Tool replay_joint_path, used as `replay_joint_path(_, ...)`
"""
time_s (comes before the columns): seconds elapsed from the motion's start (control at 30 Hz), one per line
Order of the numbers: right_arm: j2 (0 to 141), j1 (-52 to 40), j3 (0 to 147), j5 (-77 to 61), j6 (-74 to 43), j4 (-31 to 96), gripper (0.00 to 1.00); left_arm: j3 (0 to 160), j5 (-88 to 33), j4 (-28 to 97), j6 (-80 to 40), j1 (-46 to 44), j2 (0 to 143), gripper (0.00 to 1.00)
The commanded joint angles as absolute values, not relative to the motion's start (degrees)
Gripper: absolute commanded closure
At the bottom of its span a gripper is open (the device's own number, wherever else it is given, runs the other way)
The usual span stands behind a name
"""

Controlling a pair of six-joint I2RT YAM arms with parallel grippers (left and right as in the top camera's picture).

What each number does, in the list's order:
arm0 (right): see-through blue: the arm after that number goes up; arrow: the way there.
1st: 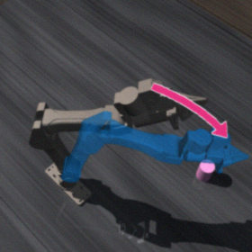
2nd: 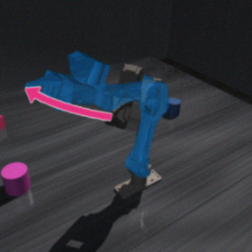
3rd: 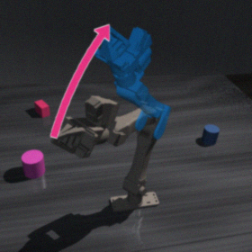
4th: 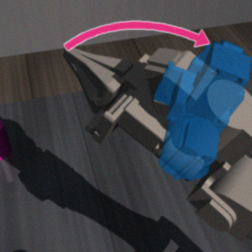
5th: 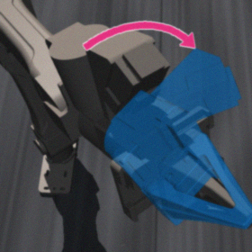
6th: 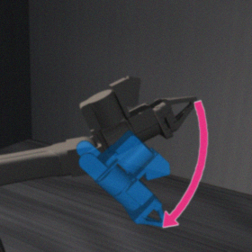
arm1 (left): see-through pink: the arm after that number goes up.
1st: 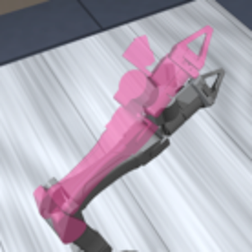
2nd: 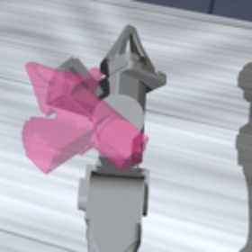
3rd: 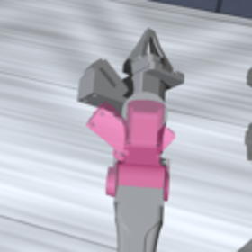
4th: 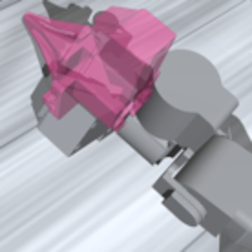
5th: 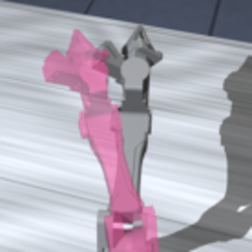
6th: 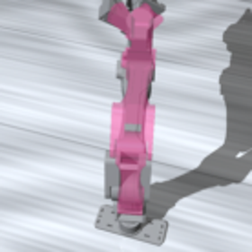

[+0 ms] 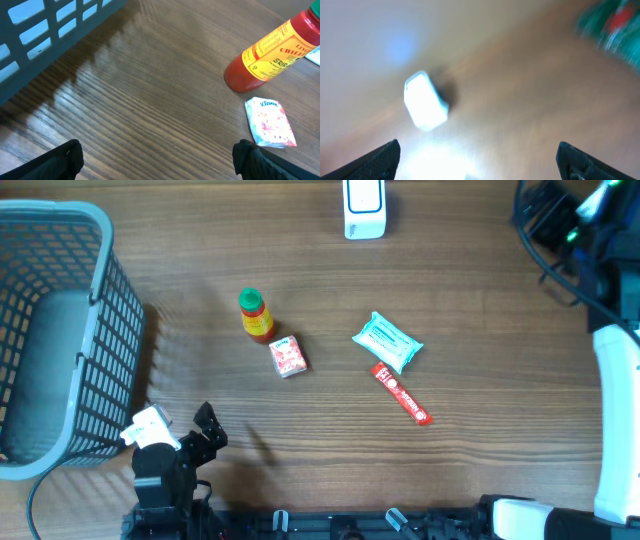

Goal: Scan the item barcode
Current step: 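Return the right gripper and grasp the green wipes pack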

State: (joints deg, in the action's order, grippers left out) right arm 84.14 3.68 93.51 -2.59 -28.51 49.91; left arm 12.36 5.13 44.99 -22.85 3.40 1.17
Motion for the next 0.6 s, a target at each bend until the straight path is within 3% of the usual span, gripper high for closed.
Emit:
replay_joint_path(0.0,87.02,-1.13,91.72,-9.78,-34.83,62.65,0.0,12.1,5.89,44.86,-22.79,3.44,0.86,0.0)
replay_joint_path(0.1,88.2,-4.89,86.7,-9.78,-40.49,70.89,0.0,12.1,5.89,44.88,-22.79,3.44,0.86,0.0)
replay_joint_path(0.2,88.38,-8.86,76.27,-9.78,-42.65,65.56,0.0,12.1,5.89,44.88,-22.79,3.44,0.86,0.0)
replay_joint_path(0.27,88.6,-10.2,70.28,-9.8,-46.59,59.81,0.03,12.1,5.89,44.88,-22.79,3.44,0.86,0.0)
replay_joint_path(0.37,89.08,-11.49,59.81,-10.92,-53.06,46.24,0.21,12.1,5.89,44.88,-22.79,3.44,0.86,0.0)
replay_joint_path(0.57,89.17,-11.79,44.91,-15.84,-54.06,20.95,0.27,12.1,5.89,44.88,-22.79,3.44,0.86,0.0)
